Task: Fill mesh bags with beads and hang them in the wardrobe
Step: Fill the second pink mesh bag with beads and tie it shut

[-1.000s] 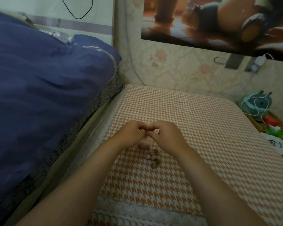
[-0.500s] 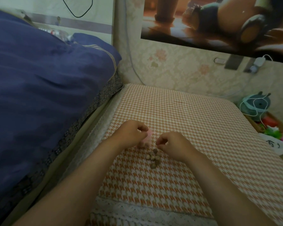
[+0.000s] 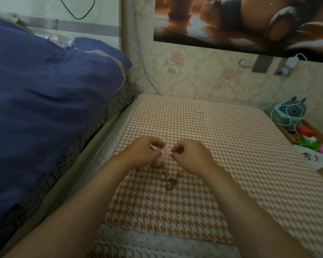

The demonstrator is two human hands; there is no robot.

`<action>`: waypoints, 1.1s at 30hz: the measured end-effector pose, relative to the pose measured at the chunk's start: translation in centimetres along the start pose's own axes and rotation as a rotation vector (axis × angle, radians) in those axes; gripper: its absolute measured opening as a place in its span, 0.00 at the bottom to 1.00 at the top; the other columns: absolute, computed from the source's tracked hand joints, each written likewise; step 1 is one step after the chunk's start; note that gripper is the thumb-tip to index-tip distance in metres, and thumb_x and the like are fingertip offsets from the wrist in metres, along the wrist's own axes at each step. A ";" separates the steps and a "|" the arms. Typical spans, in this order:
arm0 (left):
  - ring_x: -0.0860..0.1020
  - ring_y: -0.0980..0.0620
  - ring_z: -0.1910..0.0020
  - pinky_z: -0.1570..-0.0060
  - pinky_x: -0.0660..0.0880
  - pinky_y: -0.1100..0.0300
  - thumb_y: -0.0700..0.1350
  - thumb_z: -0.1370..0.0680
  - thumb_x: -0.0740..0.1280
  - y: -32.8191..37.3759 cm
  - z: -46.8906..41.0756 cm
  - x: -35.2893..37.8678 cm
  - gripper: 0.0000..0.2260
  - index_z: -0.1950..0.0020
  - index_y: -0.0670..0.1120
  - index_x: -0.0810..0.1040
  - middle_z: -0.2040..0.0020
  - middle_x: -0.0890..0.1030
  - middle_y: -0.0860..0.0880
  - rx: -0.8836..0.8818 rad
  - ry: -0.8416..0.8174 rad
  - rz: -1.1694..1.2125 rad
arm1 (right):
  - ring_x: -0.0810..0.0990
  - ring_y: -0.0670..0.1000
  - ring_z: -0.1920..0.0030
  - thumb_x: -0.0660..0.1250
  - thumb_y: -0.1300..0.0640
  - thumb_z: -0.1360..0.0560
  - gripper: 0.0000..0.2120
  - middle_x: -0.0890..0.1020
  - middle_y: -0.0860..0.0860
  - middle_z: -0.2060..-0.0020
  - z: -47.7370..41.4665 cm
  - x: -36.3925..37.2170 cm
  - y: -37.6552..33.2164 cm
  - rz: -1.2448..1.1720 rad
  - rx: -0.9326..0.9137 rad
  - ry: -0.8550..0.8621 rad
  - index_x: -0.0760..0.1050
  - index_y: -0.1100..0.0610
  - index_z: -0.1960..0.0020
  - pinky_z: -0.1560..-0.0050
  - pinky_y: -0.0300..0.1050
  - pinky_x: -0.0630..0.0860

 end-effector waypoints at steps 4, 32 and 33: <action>0.81 0.64 0.65 0.68 0.73 0.72 0.38 0.24 0.67 0.3 0.0 0.0 0.15 0.40 0.49 0.80 0.49 0.81 0.56 -0.001 -0.020 0.017 | 0.79 0.39 0.53 0.72 0.48 0.25 0.05 0.83 0.39 0.54 0.2 -1.0 -0.9 -0.152 -0.104 0.139 0.81 0.44 0.50 0.52 0.40 0.77; 0.79 0.60 0.49 0.50 0.76 0.63 0.42 0.23 0.67 1.0 0.1 0.4 0.13 0.39 0.49 0.81 0.43 0.81 0.55 0.056 0.079 -0.001 | 0.81 0.50 0.56 0.60 0.46 0.21 0.16 0.85 0.48 0.57 0.1 -1.3 -0.1 0.133 -0.061 -0.038 0.83 0.53 0.53 0.55 0.52 0.80; 0.78 0.60 0.49 0.50 0.76 0.63 0.42 0.23 0.68 1.0 0.2 0.3 0.12 0.40 0.50 0.82 0.44 0.81 0.56 0.068 0.097 -0.022 | 0.82 0.51 0.56 0.60 0.46 0.21 0.17 0.85 0.49 0.57 0.1 -1.4 0.2 0.129 -0.049 -0.038 0.83 0.54 0.53 0.55 0.52 0.80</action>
Point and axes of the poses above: each hand's wrist, its own z-axis away from the middle knuckle, its own x-axis out of the palm, y = z × x, the point moved 2 cm from there along -z, towards the middle knuckle
